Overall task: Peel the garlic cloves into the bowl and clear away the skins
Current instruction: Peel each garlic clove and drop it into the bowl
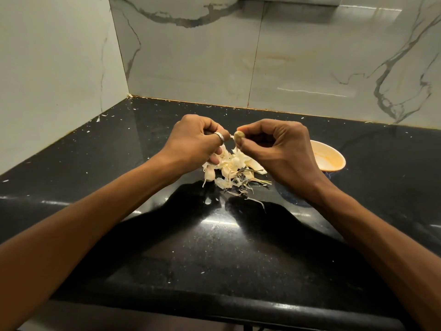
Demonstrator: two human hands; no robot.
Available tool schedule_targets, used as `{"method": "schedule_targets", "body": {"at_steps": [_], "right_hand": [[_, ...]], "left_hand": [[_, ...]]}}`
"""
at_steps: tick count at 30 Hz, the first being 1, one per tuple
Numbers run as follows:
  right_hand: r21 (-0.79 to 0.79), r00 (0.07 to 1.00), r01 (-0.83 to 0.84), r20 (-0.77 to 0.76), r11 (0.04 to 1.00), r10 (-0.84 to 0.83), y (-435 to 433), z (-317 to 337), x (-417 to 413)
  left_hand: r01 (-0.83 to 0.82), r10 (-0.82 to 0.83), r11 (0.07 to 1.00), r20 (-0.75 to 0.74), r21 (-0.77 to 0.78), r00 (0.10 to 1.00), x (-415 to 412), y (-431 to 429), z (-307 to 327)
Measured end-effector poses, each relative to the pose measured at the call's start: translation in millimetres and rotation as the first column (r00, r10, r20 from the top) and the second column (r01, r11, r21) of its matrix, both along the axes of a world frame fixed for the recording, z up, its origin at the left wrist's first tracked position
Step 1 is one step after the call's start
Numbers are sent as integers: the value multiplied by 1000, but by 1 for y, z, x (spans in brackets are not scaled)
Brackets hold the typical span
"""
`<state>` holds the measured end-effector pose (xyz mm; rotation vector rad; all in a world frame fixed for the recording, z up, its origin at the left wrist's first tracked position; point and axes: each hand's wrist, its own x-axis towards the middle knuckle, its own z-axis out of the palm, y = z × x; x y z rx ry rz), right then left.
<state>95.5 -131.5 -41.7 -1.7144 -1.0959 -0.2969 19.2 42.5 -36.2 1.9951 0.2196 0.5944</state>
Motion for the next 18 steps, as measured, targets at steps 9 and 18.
{"method": "schedule_targets", "body": {"at_steps": [9,18], "right_hand": [[81,990,-32,-136,996,43,-5,3,7],[177,969,-84,-216,981,122,-9,8,10]], "left_hand": [[6,-6,1000,-43,-4,999,1,0,0],[-12,10,1000,-43,-25,999,-2,4,3]]}}
